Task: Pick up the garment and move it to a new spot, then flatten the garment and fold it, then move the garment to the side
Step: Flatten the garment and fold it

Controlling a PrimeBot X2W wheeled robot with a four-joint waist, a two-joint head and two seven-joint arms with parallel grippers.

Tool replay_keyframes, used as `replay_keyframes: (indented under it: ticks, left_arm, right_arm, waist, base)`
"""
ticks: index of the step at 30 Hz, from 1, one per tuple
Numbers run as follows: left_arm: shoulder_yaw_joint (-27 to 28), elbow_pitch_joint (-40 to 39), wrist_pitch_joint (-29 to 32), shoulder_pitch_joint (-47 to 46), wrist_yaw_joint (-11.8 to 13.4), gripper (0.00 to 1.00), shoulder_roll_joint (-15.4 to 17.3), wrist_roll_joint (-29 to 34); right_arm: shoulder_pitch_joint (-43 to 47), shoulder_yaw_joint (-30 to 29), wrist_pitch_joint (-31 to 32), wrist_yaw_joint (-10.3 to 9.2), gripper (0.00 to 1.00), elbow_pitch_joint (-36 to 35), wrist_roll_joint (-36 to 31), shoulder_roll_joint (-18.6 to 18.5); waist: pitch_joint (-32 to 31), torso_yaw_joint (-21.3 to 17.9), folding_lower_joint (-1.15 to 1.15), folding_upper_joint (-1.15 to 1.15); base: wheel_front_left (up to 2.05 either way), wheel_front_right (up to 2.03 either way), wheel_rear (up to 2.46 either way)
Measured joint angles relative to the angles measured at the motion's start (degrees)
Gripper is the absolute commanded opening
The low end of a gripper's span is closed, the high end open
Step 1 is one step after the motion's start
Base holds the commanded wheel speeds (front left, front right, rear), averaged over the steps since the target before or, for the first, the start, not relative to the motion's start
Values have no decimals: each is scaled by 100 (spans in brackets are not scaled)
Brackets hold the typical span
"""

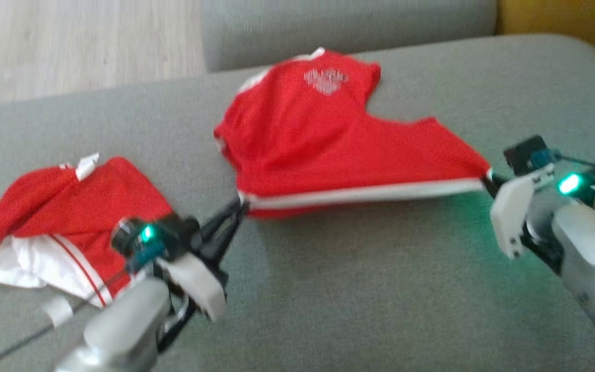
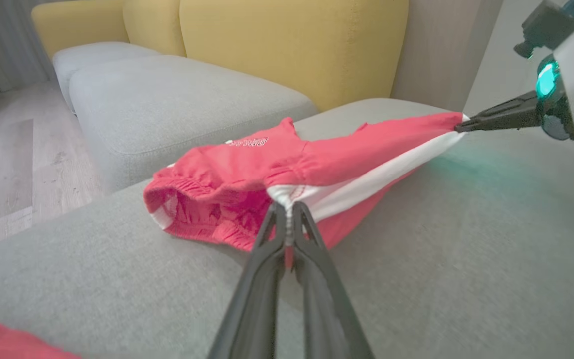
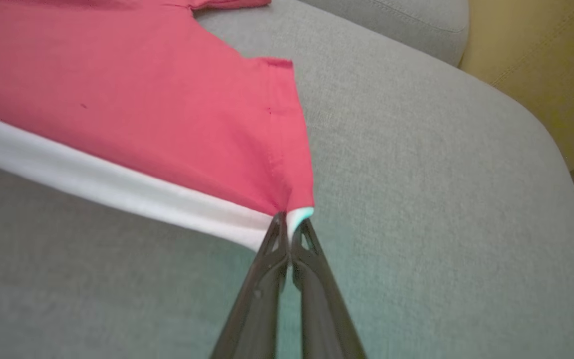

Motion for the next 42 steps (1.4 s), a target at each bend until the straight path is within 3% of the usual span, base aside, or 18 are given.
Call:
replay_keyframes:
  ticks: [8, 13, 23, 32, 42]
  left_arm:
    - [-110, -1080, 285, 813, 352, 0, 287, -142]
    - [-103, -1685, 421, 954, 645, 0, 388, -238]
    - [230, -1871, 419, 822, 973, 0, 353, -408]
    - [403, -1552, 466, 31, 992, 0, 113, -437]
    - [371, -878, 565, -599, 886, 0, -309, -396]
  right_arm:
    - [424, 811, 747, 1, 0, -1602, 1466, -1291]
    - [423, 789, 683, 1, 0, -2005, 1742, -1656]
    - [102, 356, 131, 15, 0, -1996, 1592, -1518]
    - [-701, 10, -134, 15, 0, -1447, 1102, -1158]
    - [-1719, 91, -199, 15, 0, -478, 539, -648]
  waist:
    - [-454, -175, 0, 0]
    - [-525, -192, 0, 0]
    - [-300, 0, 1, 0]
    - [292, 301, 2, 0]
    - [1007, 867, 3, 0]
  base:
    - [0, 0, 0]
    - [0, 0, 0]
    - [0, 0, 0]
    - [0, 0, 0]
    - [0, 0, 0]
